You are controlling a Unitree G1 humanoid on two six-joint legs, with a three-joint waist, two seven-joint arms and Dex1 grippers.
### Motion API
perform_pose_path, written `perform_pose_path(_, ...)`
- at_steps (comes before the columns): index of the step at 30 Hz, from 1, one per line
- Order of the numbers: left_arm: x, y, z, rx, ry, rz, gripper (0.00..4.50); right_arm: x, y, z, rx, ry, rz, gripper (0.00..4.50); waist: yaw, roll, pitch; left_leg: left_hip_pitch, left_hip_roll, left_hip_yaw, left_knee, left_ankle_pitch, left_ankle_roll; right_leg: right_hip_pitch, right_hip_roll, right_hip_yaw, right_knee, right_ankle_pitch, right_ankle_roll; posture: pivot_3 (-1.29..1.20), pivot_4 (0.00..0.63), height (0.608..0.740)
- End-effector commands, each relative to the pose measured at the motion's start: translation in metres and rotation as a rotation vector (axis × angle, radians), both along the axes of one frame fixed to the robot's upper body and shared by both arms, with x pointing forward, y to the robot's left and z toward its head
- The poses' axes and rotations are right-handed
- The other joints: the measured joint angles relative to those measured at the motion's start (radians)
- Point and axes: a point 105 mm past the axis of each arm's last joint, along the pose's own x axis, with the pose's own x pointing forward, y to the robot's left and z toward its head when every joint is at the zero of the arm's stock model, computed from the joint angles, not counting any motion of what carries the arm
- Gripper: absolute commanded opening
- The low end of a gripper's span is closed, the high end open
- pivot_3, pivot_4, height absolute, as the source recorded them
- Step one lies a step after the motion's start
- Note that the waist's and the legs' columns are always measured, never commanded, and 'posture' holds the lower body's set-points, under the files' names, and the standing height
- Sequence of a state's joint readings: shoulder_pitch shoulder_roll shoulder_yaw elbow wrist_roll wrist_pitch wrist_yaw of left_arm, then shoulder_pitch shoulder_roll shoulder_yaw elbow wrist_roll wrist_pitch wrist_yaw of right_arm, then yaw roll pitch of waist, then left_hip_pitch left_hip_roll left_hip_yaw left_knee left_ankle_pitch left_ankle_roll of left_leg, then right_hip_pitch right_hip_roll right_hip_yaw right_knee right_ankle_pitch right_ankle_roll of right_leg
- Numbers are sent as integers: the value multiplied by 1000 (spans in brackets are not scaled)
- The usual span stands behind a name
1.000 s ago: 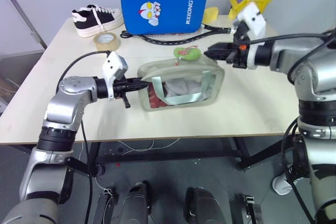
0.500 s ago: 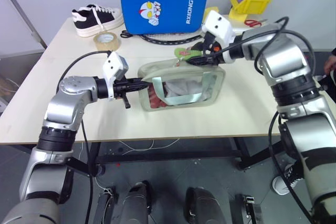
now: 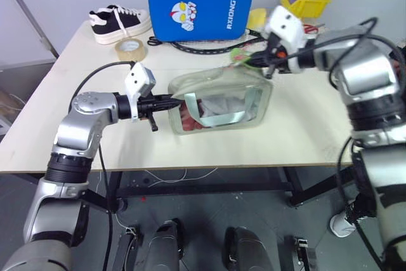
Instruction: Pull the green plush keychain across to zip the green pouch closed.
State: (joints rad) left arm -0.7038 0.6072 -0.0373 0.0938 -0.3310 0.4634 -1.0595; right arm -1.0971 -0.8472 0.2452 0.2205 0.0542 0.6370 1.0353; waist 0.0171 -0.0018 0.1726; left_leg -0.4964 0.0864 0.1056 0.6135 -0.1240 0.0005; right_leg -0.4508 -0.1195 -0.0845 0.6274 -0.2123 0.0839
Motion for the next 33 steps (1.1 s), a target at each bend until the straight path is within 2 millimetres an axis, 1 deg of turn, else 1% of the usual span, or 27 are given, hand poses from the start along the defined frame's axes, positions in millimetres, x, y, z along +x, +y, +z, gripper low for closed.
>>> perform_pose_path(1,1,11,1,17,-9,39,0,-14,-68,11,-193,-96,-226,10,0,0,0,0,0,0,0,0,0,-1,0,0,-1,0,0,0,150,723)
perform_pose_path(3,0,12,0,17,-6,45,0,-22,-96,5,-228,-72,-328,10,-10,0,0,0,0,1,-1,0,0,0,0,0,-2,0,0,0,150,723)
perform_pose_path(4,1,13,0,16,-5,49,0,-25,-111,-2,-250,-52,-386,10,-16,1,0,1,0,1,-1,0,0,0,0,1,-1,0,0,0,150,723)
perform_pose_path(5,1,14,0,14,-4,52,0,-28,-122,-10,-272,-33,-429,10,-23,1,0,2,0,2,-2,0,0,0,0,1,-1,0,0,0,150,723)
perform_pose_path(6,1,14,0,13,-3,54,0,-29,-128,-14,-287,-22,-453,10,-27,1,0,2,0,1,-2,0,0,0,0,1,1,0,0,0,150,723)
perform_pose_path(7,1,14,0,9,-2,57,0,-32,-128,-33,-306,28,-452,10,-29,1,0,3,0,0,-2,0,0,0,1,1,1,0,0,0,150,723)
perform_pose_path(9,1,14,0,-2,5,62,0,-35,-117,-68,-303,115,-418,10,-28,0,0,3,0,-1,-2,0,0,0,1,1,2,0,0,0,150,723)
perform_pose_path(10,0,13,0,-2,5,59,0,-37,-108,-82,-289,150,-392,10,-28,0,0,4,0,-1,-1,0,0,1,1,1,2,0,0,0,150,723)
perform_pose_path(11,0,12,-1,-1,5,58,0,-38,-98,-93,-259,175,-367,10,-29,0,0,4,0,-1,-1,0,0,2,1,1,2,0,0,0,150,723)
perform_pose_path(14,-1,12,-1,0,5,58,0,-40,-64,-118,-144,233,-296,10,-31,0,0,4,0,-1,1,0,0,3,1,1,2,0,0,0,150,723)
perform_pose_path(15,-1,12,-1,-3,7,58,0,-40,-55,-126,-124,247,-283,10,-31,0,0,4,0,-1,1,0,0,3,1,1,2,0,0,0,150,723)
perform_pose_path(18,-1,12,0,-9,8,63,0,-43,-39,-147,-105,283,-253,10,-28,0,0,6,0,-1,0,0,0,5,1,1,2,0,0,0,150,723)
perform_pose_path(19,-1,12,0,-10,8,63,0,-43,-36,-150,-106,288,-249,10,-28,0,0,6,0,-1,1,0,0,6,1,1,1,0,0,0,150,723)
perform_pose_path(21,-1,12,0,-11,9,65,0,-44,-39,-157,-144,293,-253,10,-28,0,0,6,0,-1,1,0,0,6,1,1,1,0,0,0,150,723)
perform_pose_path(24,-2,11,0,-15,10,65,0,-43,-45,-158,-168,287,-263,10,-28,0,0,7,0,-1,0,0,0,7,1,1,1,0,0,0,150,723)
perform_pose_path(29,-3,9,0,-23,11,62,0,-40,-54,-152,-187,264,-272,10,-28,0,0,8,0,-1,0,0,0,7,1,1,1,0,0,0,150,723)
perform_pose_path(31,-3,8,-1,-25,11,62,0,-38,-52,-145,-167,248,-263,10,-28,0,0,8,0,-1,0,0,0,7,1,1,1,0,0,0,150,723)
perform_pose_path(33,-4,8,-1,-27,11,62,0,-34,-49,-135,-112,231,-256,10,-29,0,0,8,0,-1,0,0,0,7,1,1,1,0,0,0,150,723)
